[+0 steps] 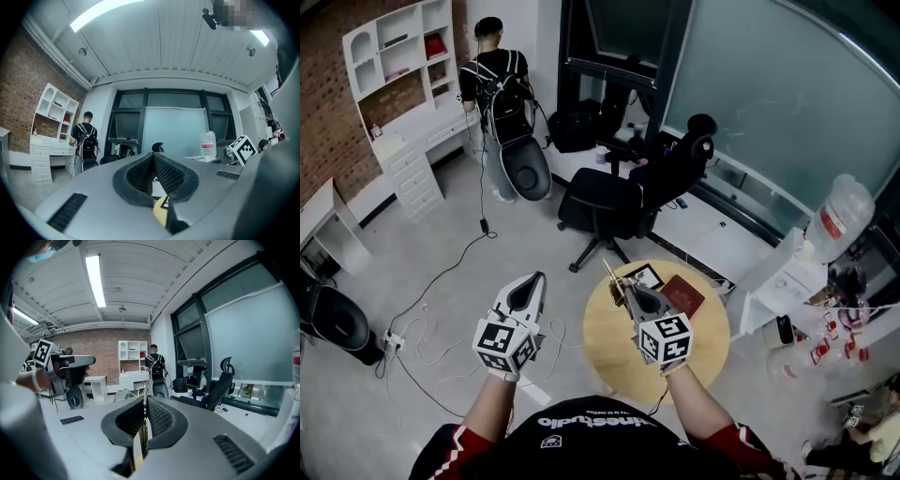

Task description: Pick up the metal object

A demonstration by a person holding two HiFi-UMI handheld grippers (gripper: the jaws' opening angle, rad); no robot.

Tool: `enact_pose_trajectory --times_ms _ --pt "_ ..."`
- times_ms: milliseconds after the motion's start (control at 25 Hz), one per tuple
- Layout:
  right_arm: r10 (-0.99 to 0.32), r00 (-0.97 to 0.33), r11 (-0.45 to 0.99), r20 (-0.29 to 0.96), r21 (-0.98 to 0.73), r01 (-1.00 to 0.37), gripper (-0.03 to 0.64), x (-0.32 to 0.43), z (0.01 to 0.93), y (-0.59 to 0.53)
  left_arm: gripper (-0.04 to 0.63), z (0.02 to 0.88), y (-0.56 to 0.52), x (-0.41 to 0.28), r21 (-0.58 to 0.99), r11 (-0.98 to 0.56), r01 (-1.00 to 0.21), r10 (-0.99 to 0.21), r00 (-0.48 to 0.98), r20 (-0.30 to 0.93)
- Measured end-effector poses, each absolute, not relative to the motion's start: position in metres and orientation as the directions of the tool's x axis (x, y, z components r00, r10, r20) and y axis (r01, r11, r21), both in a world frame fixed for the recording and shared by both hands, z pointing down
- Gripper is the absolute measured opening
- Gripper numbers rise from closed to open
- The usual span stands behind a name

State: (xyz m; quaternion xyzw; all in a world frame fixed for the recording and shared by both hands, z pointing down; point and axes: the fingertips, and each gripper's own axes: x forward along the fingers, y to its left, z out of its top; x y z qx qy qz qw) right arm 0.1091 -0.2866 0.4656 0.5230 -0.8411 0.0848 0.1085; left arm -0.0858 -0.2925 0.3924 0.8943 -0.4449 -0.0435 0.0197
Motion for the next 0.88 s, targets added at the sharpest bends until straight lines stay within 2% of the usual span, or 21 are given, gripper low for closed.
enact_pose_trajectory --times_ms 480,880 --pt "-0.929 -0.345 0.339 0.135 -0.065 -0.938 0.029 0.118 0.417 -0.276 0.021 0.381 -0.285 -0.111 0.064 -0.578 -0.813 -0.815 0.572 -0.094" --pt "-0.941 -0.334 0.330 0.048 -0.080 -0.941 0.029 0.101 0.382 -0.254 0.021 0.385 -0.286 -0.127 0.089 -0.564 -0.821 -0.826 0.557 -0.089"
